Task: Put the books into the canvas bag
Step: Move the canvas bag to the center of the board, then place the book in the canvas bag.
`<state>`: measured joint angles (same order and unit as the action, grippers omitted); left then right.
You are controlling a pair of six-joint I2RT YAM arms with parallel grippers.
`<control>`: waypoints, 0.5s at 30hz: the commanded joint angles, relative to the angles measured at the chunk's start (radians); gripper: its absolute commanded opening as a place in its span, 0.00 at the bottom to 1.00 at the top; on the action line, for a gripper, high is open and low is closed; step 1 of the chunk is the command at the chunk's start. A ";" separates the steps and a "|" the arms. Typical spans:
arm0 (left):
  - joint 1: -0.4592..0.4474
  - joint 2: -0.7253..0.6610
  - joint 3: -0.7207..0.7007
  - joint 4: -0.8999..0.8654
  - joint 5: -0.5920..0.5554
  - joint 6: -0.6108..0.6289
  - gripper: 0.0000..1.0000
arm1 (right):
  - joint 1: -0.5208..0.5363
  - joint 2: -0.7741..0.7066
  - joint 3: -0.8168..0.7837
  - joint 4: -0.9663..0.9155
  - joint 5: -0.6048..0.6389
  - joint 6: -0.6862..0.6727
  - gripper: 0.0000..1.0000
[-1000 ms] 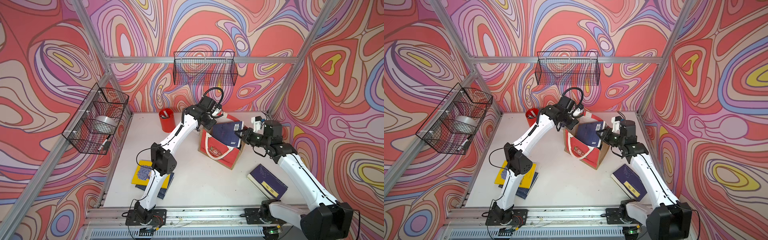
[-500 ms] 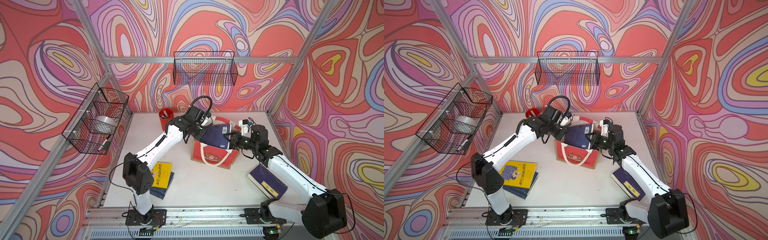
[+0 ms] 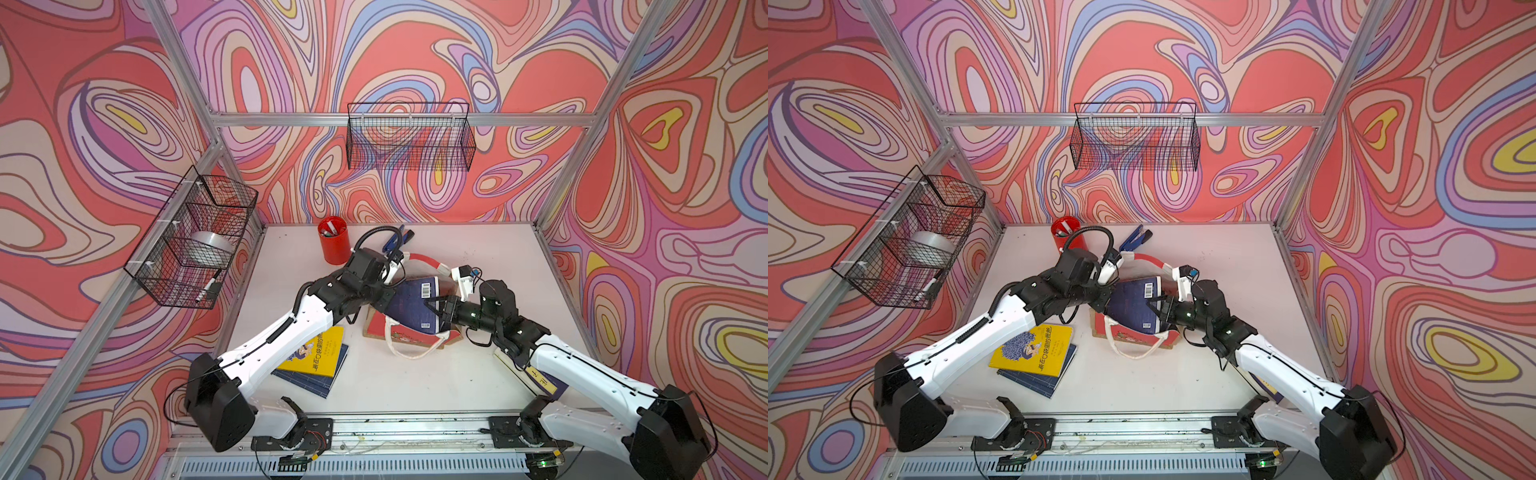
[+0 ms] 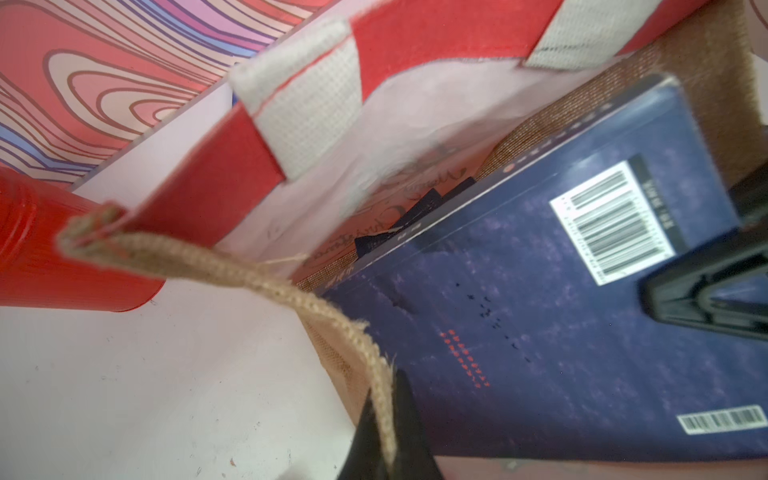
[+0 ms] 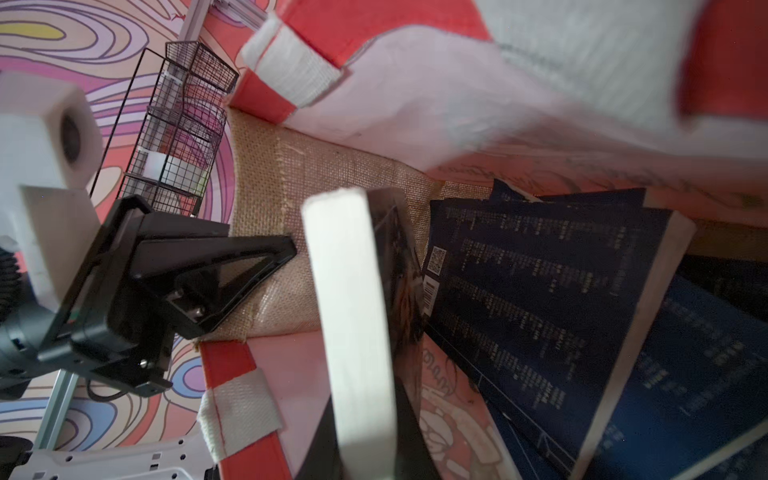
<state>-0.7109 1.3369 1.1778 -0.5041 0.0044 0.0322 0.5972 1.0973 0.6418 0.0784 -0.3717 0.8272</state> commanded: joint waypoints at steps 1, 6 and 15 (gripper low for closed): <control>-0.066 -0.088 -0.090 0.144 -0.027 -0.030 0.00 | 0.043 -0.003 -0.022 0.073 0.046 0.061 0.00; -0.116 -0.148 -0.184 0.166 -0.067 -0.074 0.00 | 0.104 0.128 0.110 -0.001 0.089 0.091 0.00; -0.116 -0.159 -0.173 0.156 -0.111 -0.040 0.00 | 0.194 0.207 0.339 -0.418 0.458 0.024 0.00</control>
<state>-0.8173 1.2003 1.0008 -0.3985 -0.1173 -0.0120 0.7723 1.3178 0.9478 -0.2211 -0.0845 0.8692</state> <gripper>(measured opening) 0.051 0.145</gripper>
